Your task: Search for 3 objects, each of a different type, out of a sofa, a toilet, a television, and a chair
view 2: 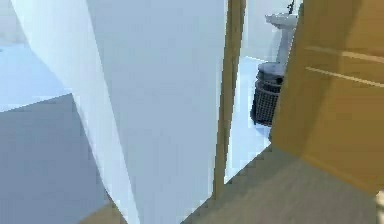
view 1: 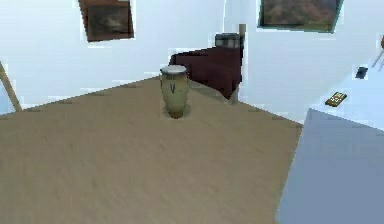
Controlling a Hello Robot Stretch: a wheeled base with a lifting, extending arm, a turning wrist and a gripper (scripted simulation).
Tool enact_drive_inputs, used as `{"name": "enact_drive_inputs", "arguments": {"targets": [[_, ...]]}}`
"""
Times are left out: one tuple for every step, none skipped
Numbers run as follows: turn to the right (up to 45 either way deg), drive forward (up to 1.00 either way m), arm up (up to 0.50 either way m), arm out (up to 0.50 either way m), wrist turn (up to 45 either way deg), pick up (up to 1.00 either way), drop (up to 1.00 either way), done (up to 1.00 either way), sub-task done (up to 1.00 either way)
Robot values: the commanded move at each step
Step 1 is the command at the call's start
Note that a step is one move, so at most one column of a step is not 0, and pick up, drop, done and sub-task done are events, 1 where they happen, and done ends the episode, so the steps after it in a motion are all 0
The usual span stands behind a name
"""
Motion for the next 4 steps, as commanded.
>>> {"name": "enact_drive_inputs", "arguments": {"targets": [[0.0, 0.3, 0.0, 0.0, 0.0, 0.0, 0.0, 0.0, 0.0], [-45.0, 0.0, 0.0, 0.0, 0.0, 0.0, 0.0, 0.0, 0.0], [-21.0, 0.0, 0.0, 0.0, 0.0, 0.0, 0.0, 0.0, 0.0], [0.0, 0.3, 0.0, 0.0, 0.0, 0.0, 0.0, 0.0, 0.0]]}}
